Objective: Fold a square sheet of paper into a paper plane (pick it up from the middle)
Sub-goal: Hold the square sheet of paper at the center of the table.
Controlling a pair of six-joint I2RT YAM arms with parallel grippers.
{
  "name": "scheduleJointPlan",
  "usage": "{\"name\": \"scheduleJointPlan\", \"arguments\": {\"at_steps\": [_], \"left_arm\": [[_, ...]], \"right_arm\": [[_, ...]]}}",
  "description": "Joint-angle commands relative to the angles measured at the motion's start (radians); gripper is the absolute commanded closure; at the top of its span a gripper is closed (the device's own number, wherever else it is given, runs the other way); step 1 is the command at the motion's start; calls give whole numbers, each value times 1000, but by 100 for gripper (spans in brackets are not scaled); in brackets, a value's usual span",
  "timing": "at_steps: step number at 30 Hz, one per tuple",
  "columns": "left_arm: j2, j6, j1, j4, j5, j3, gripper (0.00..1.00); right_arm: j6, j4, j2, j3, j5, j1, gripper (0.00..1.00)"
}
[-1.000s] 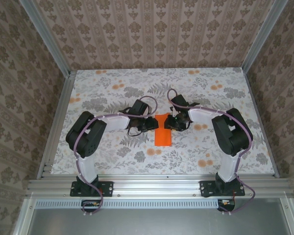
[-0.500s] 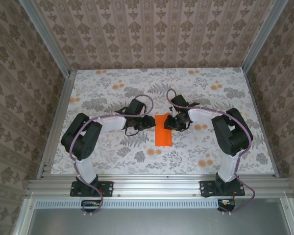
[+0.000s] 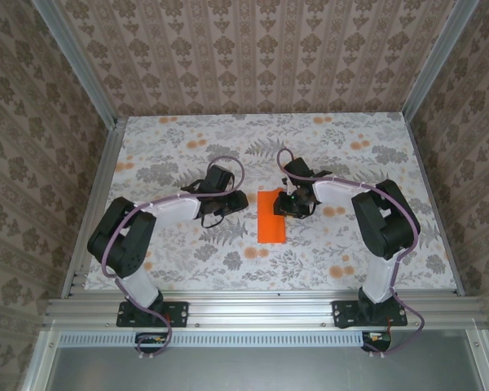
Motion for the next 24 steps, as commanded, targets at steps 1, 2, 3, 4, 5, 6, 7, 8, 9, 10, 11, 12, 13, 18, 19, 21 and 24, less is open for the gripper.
{"name": "scheduleJointPlan", "arguments": {"at_steps": [1, 2, 3, 4, 5, 6, 7, 8, 9, 10, 11, 12, 13, 18, 19, 21, 24], "left_arm": [[-15, -15, 3, -12, -15, -14, 61], [-15, -15, 3, -10, -13, -14, 61], [-14, -13, 3, -9, -11, -14, 61], [-14, -13, 3, -8, -9, -13, 61], [-15, -11, 3, -6, -5, -13, 61], [-13, -10, 3, -4, -3, -12, 61], [-14, -10, 4, -2, -2, -13, 61], [-13, -9, 3, -1, 1, -13, 61], [-14, -8, 3, -1, 3, -13, 61], [-13, -5, 4, 1, 6, -11, 61], [-13, -4, 3, 0, 9, -10, 61], [-14, -2, 3, 2, 12, -10, 61], [-14, -1, 3, 4, 16, -9, 61], [-12, 3, 2, 16, 31, -11, 61], [-11, 4, 2, 21, 34, -11, 61], [-8, 2, 0, 27, 39, -9, 61], [-3, -2, 1, 33, 50, -6, 61]], "right_arm": [[13, -33, 50, -30, 55, -1, 68], [16, -31, 49, -30, 51, -2, 68], [16, -28, 50, -31, 48, -3, 69], [15, -27, 49, -31, 48, -4, 68], [15, -27, 50, -32, 47, -4, 68], [14, -27, 50, -32, 45, -4, 68], [11, -28, 50, -32, 45, -3, 69], [10, -27, 50, -33, 44, -4, 69], [4, -27, 50, -33, 43, -4, 69], [0, -28, 49, -33, 44, -4, 69], [-5, -26, 50, -33, 42, -4, 69], [-10, -24, 50, -34, 37, -4, 69], [-16, -20, 51, -36, 29, -4, 69], [-45, -6, 55, -43, -7, -4, 68], [-53, -4, 54, -44, -13, -4, 68], [-67, -3, 56, -44, -16, -5, 68], [-81, -6, 59, -40, -16, -7, 68]]}}
